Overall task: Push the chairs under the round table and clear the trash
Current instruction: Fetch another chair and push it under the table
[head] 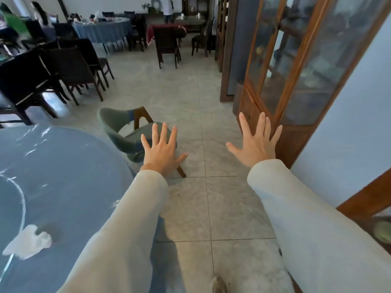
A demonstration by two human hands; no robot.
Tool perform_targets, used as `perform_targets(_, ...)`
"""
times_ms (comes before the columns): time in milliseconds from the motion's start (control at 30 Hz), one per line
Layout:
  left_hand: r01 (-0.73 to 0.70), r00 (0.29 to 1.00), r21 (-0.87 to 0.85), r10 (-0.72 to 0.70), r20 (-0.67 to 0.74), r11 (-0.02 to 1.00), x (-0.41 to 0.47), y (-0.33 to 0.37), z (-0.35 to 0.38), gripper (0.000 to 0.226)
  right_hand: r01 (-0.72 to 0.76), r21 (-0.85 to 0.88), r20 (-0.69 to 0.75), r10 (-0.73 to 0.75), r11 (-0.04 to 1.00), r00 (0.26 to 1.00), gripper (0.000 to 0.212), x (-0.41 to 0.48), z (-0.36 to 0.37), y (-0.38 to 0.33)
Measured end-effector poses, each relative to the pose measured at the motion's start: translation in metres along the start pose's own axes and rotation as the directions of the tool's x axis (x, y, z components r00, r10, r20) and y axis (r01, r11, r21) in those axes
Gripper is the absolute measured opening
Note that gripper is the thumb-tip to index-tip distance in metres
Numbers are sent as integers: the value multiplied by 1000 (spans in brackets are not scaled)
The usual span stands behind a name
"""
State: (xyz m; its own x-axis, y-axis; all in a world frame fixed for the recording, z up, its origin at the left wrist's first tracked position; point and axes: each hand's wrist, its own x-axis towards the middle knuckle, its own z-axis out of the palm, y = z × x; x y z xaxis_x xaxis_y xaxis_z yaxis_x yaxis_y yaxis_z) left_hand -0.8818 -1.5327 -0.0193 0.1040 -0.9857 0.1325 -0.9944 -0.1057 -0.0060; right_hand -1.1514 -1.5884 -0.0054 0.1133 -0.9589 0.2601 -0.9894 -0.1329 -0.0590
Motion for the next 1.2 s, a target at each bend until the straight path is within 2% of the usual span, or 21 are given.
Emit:
perform_targets(167,53,997,-30,-51,55,998,98,5,17,94,20,22,46,-21,1000,999,96,110,33,7)
perform_targets(267,71,995,-41,-68,73,997,152,-6,25,94,83,21,59,-84,996,995,96,172,56,-2)
perform_targets(733,191,976,-32,-186,116,981,466,-127,92,91,194,50,175,-200,980,964,92,490,166,-122)
perform_targets(933,201,971,-22,-196,137,979,582,-172,104,92,211,39,201,-215,977,956,90,597,191,-162)
perform_targets(1100,213,967,-39,-205,152,976,662,-191,123,92,171,39,209,-176,984,962,92,698,226,-179)
perform_targets(1200,265,947,-39,-252,197,964,716,-210,143,93,190,47,213,-196,981,957,94,764,258,-195)
